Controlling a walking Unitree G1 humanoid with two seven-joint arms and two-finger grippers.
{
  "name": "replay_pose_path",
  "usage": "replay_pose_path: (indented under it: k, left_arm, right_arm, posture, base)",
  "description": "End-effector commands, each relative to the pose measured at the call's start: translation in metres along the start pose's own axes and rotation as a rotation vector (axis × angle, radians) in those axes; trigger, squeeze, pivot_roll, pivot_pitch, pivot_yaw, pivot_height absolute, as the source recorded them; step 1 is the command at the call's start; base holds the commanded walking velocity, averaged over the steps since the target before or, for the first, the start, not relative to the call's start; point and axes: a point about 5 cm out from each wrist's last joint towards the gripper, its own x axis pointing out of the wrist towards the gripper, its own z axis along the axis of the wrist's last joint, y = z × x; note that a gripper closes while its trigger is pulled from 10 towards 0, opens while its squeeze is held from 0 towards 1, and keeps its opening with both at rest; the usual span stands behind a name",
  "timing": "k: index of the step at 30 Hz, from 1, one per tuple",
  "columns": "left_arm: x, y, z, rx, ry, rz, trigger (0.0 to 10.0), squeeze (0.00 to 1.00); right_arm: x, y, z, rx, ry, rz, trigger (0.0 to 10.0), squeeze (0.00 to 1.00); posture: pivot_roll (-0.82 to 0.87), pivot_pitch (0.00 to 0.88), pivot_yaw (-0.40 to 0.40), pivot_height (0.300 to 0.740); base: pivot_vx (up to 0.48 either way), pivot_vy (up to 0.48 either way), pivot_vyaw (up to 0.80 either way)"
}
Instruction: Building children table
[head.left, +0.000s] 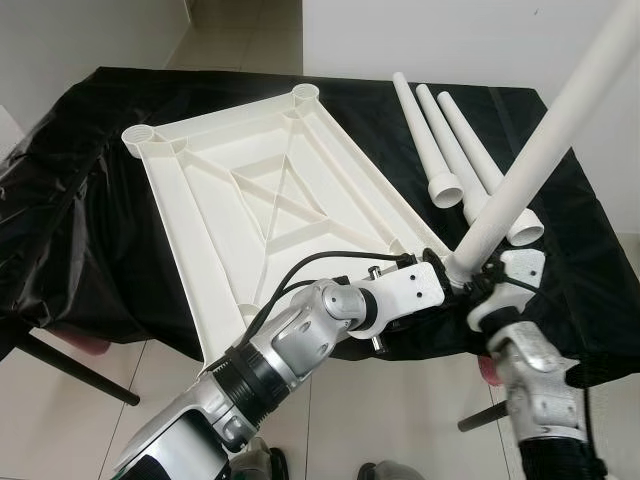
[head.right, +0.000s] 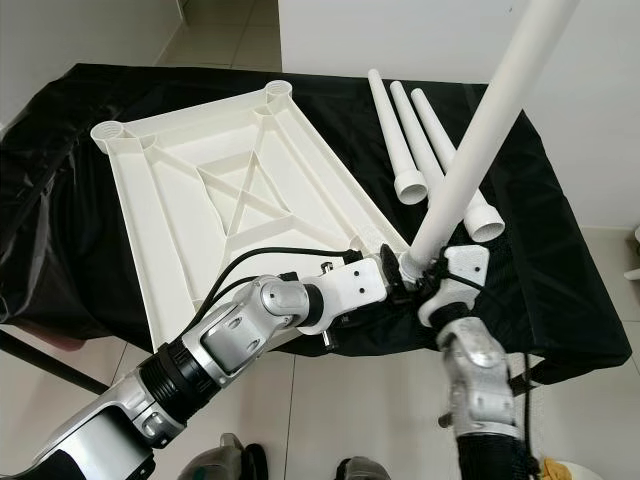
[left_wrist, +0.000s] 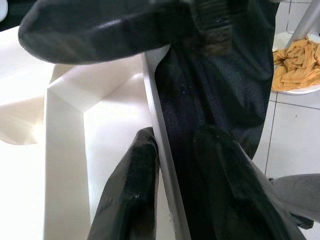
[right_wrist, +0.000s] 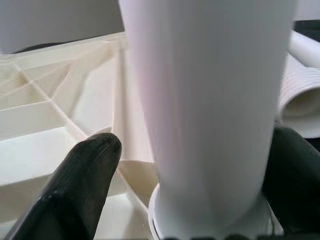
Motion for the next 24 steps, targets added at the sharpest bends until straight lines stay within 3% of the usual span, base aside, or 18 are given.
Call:
replay_pose_path:
  k: [1,10,18,19,20,21,22,24]
  left_arm:
    - [0.003,-0.010,0.000,0.008,-0.002,-0.092,10.0,0.00]
    - [0.002,-0.007,0.000,0.010,-0.001,-0.089,10.0,0.00]
    - [0.001,-0.002,0.001,0.011,-0.001,-0.081,10.0,0.00]
    - [0.001,-0.002,0.001,0.011,-0.001,-0.080,10.0,0.00]
    - [0.001,-0.003,0.001,0.011,-0.002,-0.081,10.0,0.00]
    - [0.001,-0.003,0.001,0.011,-0.002,-0.081,10.0,0.00]
    - [0.001,-0.003,0.002,0.012,-0.002,-0.081,10.0,0.00]
    - [0.001,-0.003,0.002,0.012,-0.003,-0.081,10.0,0.00]
  right_arm:
    - [0.000,-0.001,-0.004,-0.015,0.010,0.081,10.0,0.00]
    - [-0.001,-0.016,-0.013,-0.078,0.070,0.173,10.0,0.00]
    - [-0.001,-0.043,-0.019,-0.082,0.122,0.194,10.0,0.00]
    - [-0.002,-0.044,-0.020,-0.077,0.125,0.195,9.1,0.00]
    - [-0.002,-0.046,-0.021,-0.072,0.118,0.200,0.6,0.00]
    - [-0.002,-0.046,-0.021,-0.072,0.118,0.200,0.6,0.00]
    - [-0.002,-0.047,-0.021,-0.068,0.114,0.200,0.0,0.00]
    - [-0.003,-0.048,-0.021,-0.063,0.105,0.203,0.0,0.00]
  posture:
    - [-0.08,0.058,0.047,0.740]
    - [-0.08,0.065,0.068,0.740]
    - [-0.08,0.073,0.073,0.740]
    - [-0.08,0.073,0.073,0.740]
    - [-0.08,0.073,0.073,0.740]
    - [-0.08,0.073,0.073,0.740]
    - [-0.08,0.073,0.072,0.740]
    - [-0.08,0.073,0.074,0.740]
  base:
    - [0.000,0.000,0.00]
    - [0.000,0.000,0.00]
    - [0.000,0.000,0.00]
    - [0.000,0.000,0.00]
    - [0.000,0.000,0.00]
    - [0.000,0.000,0.00]
    - [0.000,0.000,0.00]
    - [0.000,0.000,0.00]
